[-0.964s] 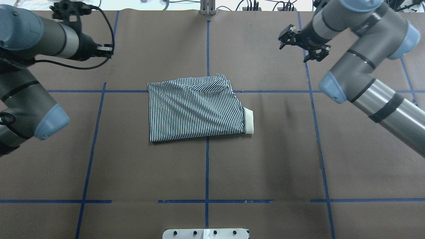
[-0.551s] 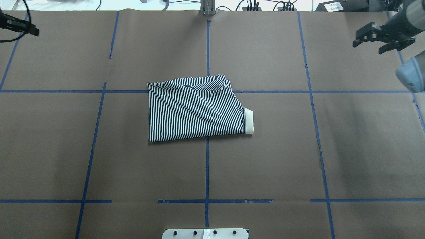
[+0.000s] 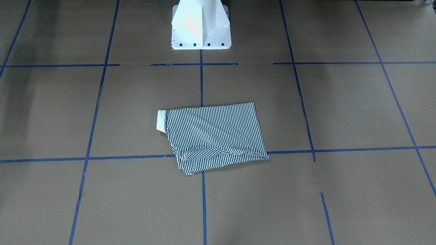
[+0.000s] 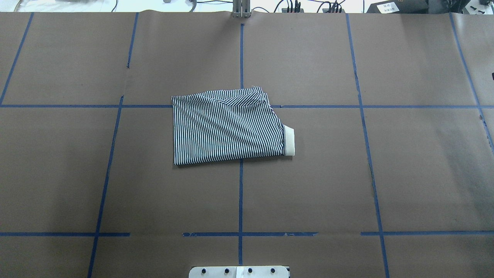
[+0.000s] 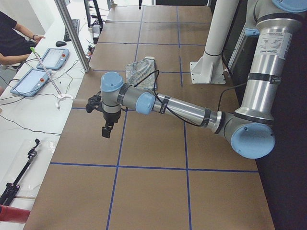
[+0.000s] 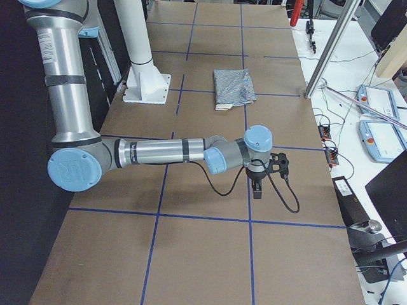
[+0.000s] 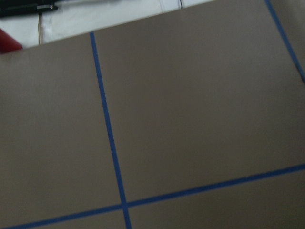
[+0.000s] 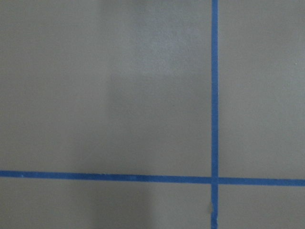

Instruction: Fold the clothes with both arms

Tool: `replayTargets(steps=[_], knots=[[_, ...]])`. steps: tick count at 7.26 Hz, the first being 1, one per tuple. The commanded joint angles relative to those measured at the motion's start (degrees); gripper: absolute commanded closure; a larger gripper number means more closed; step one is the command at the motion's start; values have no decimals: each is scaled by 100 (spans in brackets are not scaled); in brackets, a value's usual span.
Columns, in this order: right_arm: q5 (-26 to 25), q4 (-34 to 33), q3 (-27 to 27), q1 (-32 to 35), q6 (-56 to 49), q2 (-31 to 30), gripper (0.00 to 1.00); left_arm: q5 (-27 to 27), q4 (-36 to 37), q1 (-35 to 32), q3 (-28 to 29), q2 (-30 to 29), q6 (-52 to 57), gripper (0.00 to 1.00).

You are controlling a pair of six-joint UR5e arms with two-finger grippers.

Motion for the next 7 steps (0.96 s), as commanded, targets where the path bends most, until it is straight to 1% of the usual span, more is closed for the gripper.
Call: replayTargets(steps=[1, 2, 4, 5, 6, 7], knots=[[17, -844, 201, 207, -892, -103, 0, -115, 374, -51, -42, 650, 881, 0], [34, -1030, 394, 225, -903, -173, 0, -54, 269, -25, -77, 722, 812, 0], [463, -1058, 414, 234, -904, -200, 0, -71, 268, 10, -86, 610, 829, 0], [491, -1006, 448, 252, -904, -261, 0, -36, 294, 10, -86, 461, 829, 0], [413, -1031, 788, 252, -860, -296, 0, -27, 294, 2, -104, 442, 864, 0], [421, -1032, 948, 252, -860, -419, 0, -27, 303, 2, -113, 433, 864, 0]])
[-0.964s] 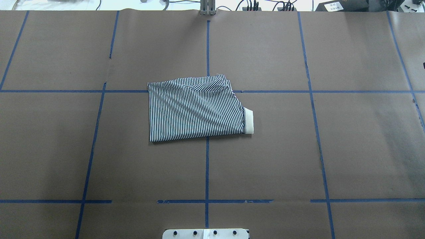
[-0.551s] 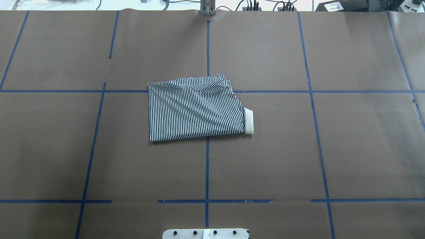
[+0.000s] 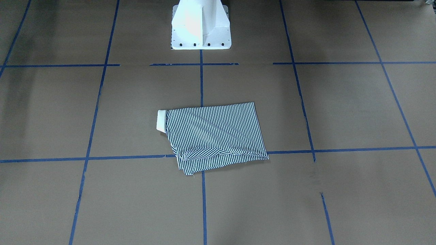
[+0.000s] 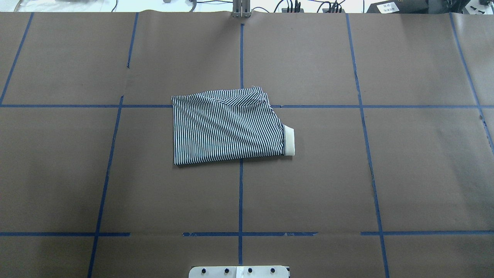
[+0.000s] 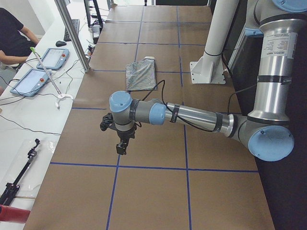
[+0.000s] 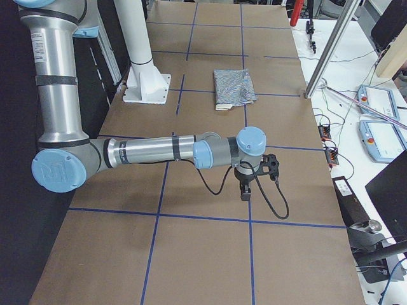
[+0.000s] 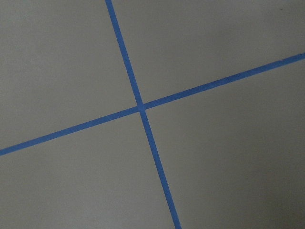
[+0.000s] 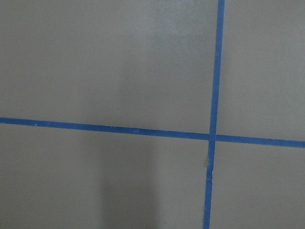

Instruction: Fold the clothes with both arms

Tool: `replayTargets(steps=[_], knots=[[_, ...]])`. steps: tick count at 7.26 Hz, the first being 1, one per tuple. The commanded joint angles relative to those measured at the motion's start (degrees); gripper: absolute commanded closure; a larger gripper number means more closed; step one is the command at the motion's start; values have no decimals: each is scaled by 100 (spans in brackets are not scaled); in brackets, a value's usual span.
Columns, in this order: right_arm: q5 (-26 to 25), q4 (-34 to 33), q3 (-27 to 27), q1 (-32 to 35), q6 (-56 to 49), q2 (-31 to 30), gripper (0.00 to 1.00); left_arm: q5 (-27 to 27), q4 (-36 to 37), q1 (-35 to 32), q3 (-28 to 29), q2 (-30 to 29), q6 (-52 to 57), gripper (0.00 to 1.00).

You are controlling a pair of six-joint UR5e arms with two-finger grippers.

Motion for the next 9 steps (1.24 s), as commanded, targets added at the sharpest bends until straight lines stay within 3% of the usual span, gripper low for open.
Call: replayTargets(steps=[1, 5, 9], knots=[[-28, -13, 447, 5, 40, -206, 0, 8, 19, -2, -30, -27, 12, 0], [-196, -22, 441, -31, 32, -347, 0, -27, 45, -19, 92, 78, 21, 0], [-362, -355, 432, -233, -3, -321, 0, -62, 334, -54, -188, 52, 12, 0]])
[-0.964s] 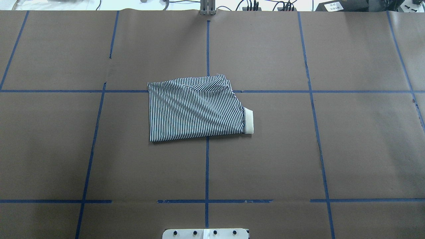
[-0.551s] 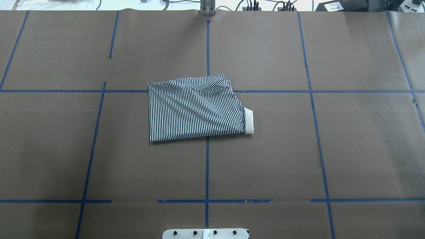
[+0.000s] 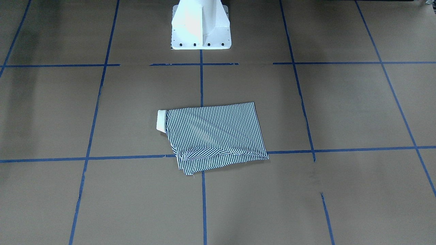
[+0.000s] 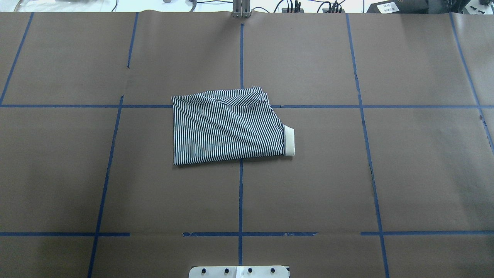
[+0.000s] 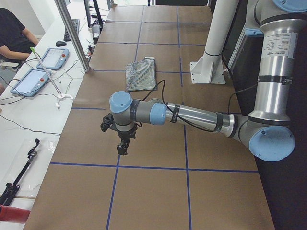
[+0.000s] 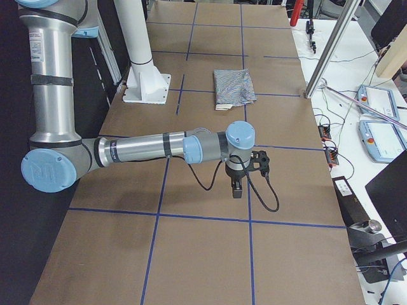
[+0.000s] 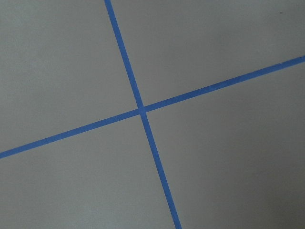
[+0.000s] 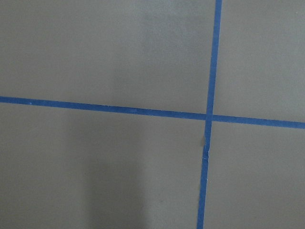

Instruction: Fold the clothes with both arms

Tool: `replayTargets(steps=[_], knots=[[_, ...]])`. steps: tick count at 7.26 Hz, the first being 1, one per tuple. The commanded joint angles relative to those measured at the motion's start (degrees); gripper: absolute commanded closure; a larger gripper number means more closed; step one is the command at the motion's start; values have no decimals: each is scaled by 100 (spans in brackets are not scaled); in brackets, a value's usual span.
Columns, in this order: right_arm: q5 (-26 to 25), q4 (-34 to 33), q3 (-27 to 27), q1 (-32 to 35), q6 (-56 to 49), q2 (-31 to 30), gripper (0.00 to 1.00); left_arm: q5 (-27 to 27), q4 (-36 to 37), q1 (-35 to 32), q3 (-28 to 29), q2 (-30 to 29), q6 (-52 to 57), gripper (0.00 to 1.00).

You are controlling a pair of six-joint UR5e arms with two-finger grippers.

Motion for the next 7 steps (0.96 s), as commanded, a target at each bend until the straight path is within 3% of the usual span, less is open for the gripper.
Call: replayTargets(steps=[1, 4, 5, 7], knots=[[-64, -186, -10, -64, -23, -13, 0, -10, 298, -157, -184, -15, 0, 0], [-495, -187, -53, -56, -423, -118, 0, -254, 317, -396, -107, -50, 8, 0], [-443, -195, -45, -56, -1097, -215, 0, -483, 300, -396, 7, -50, 0, 0], [-207, -187, -97, -64, -1140, -268, 0, -511, 29, -379, 402, -181, 8, 0]])
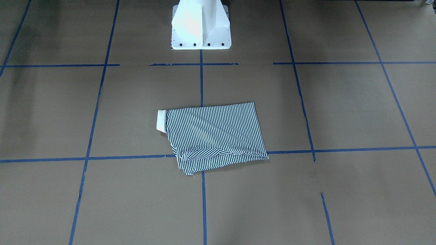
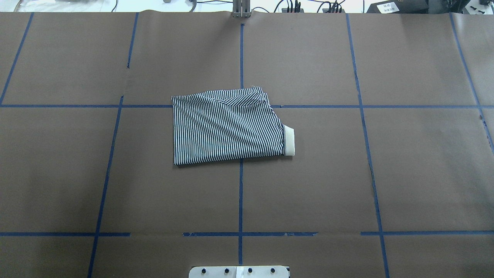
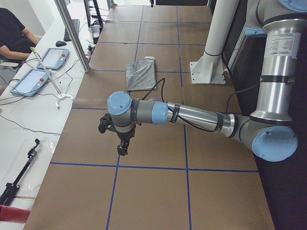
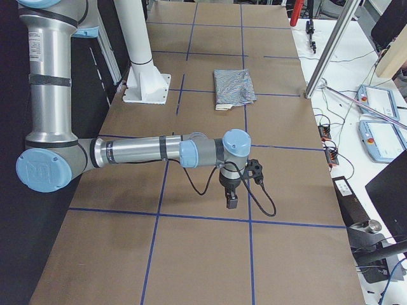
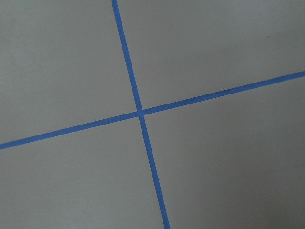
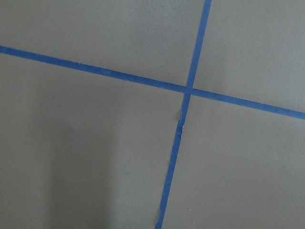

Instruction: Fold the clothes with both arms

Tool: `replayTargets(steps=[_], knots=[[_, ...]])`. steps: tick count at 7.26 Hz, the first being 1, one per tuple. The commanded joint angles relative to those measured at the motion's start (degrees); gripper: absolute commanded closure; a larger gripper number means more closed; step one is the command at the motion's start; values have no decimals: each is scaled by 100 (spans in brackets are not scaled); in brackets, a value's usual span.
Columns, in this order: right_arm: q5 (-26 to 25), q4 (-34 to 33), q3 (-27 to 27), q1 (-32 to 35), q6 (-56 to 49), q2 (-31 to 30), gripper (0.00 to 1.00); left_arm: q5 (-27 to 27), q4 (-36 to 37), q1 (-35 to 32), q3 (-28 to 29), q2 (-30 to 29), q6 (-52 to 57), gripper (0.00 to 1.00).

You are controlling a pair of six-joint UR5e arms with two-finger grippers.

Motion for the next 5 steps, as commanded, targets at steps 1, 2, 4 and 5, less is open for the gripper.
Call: replayTargets(steps=[1, 2, 4, 5], knots=[[585, -3, -149, -7, -36, 53, 0, -53, -218, -2, 165, -78, 2, 0], [642, -3, -220, 2, -27, 45, 0, -53, -218, 7, 121, -86, 2, 0], [643, 40, -220, 2, -27, 54, 0, -227, -218, -2, 112, -87, 11, 0], [634, 58, -220, -7, -27, 63, 0, -299, -227, -2, 103, -87, 11, 0]])
